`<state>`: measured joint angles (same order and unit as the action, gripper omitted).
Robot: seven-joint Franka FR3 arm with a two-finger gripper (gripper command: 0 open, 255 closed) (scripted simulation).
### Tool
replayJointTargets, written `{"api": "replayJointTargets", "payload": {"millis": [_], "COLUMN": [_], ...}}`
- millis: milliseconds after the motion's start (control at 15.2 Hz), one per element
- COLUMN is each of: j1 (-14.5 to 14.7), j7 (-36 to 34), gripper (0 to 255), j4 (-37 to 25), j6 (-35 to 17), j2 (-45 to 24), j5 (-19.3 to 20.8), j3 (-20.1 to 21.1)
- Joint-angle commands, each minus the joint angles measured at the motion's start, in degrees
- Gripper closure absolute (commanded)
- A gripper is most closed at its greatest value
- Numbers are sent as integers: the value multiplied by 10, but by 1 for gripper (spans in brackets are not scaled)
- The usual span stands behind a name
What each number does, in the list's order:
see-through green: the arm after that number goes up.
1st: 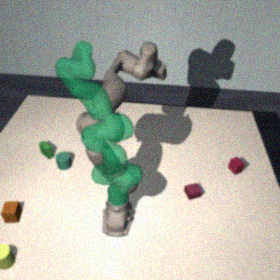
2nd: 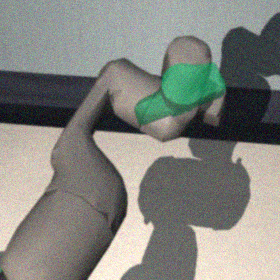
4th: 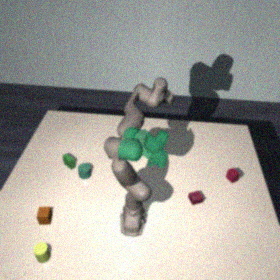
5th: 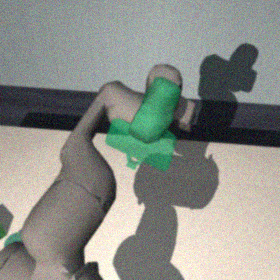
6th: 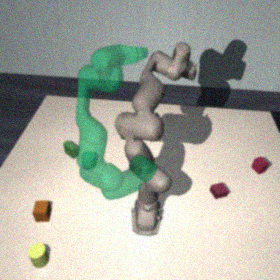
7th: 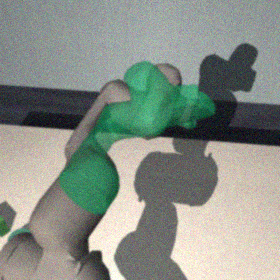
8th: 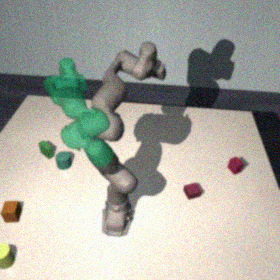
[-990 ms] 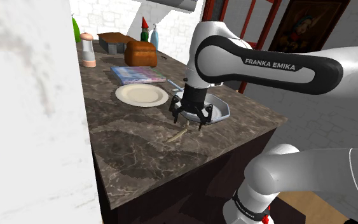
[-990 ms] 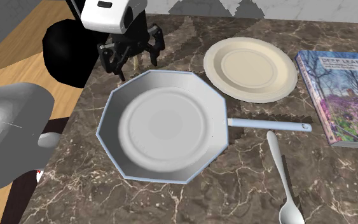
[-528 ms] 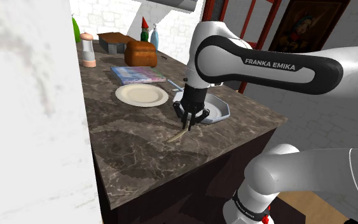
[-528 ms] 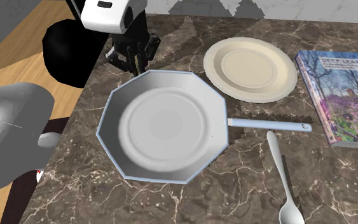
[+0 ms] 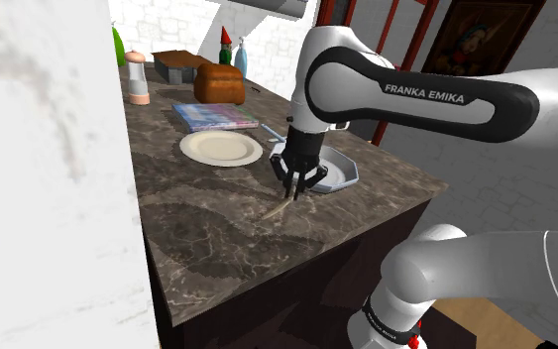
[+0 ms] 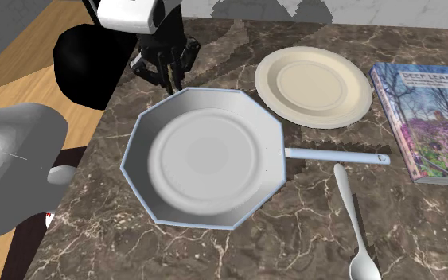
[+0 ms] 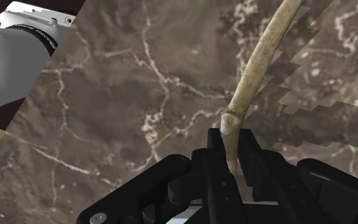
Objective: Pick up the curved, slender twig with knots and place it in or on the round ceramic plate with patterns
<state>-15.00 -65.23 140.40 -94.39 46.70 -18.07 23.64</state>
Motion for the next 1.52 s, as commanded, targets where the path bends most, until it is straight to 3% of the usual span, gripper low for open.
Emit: {"api": "replayJointTargets", "payload": {"millis": [0,858,1452], "j1": [-2,-11,-64], "j7": [0,-9,-8], "gripper": [255,255,255], "j4": [-16,-124,-262], "j6": [15,101,41], "j2": [-1,-24,-225], "j5": [4,23,74], "j3": [-5,-23,5]}}
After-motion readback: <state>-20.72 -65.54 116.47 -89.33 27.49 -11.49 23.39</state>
